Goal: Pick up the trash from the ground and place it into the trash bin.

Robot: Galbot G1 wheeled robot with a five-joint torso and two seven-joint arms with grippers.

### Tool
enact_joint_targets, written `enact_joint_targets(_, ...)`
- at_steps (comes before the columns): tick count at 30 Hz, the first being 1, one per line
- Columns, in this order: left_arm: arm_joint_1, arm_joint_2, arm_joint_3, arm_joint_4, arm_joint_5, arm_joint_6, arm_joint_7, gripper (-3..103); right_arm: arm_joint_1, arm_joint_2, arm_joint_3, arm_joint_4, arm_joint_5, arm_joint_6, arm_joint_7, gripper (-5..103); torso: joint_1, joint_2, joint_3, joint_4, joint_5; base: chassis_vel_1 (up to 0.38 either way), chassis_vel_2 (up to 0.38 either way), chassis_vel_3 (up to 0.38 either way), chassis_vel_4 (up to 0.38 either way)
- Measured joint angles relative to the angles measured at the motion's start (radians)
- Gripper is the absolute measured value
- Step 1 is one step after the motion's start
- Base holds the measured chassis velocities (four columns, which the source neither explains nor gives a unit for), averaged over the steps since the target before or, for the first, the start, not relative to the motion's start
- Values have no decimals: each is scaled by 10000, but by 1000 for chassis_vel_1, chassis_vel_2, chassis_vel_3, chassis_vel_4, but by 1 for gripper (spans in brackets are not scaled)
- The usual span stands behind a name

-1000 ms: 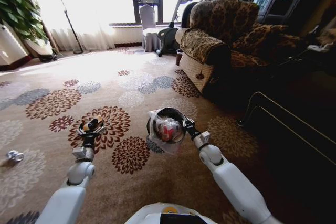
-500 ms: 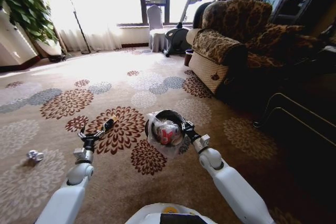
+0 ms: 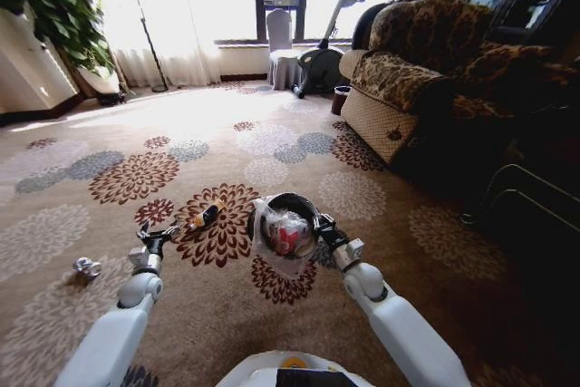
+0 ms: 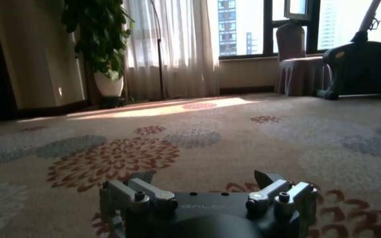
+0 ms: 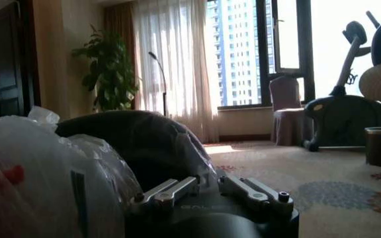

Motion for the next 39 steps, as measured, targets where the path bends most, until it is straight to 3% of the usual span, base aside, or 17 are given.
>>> enact_joint_targets(8,-47,233,95,479,215,8,670,100,65,73,-170,-120,70,241,-6,0,-2,0,0,9,0,62,58,45,52)
enact_joint_targets(17,91,101,109,681,1105,-773,1279,100,38,93,-196,4,81,228,-9,0,-2,0,0,15,-1,80,76,73,73)
enact_joint_targets(20,162,33,113,587,1490,-941,1564,100,11,99,-274,16,-1,178,-6,0,-2,0,0,0,-2,0,0,0,0)
enact_joint_targets(32,389,294,183,535,1627,-964,2157,100,-32,183,-581,43,-101,166,-6,0,-3,0,-1,8,-1,-74,75,76,-79)
enact_joint_targets(39,238,694,597,830,1081,-822,2802,100,-36,219,-679,26,-139,267,-5,0,-1,0,-1,5,-1,-239,247,246,-223)
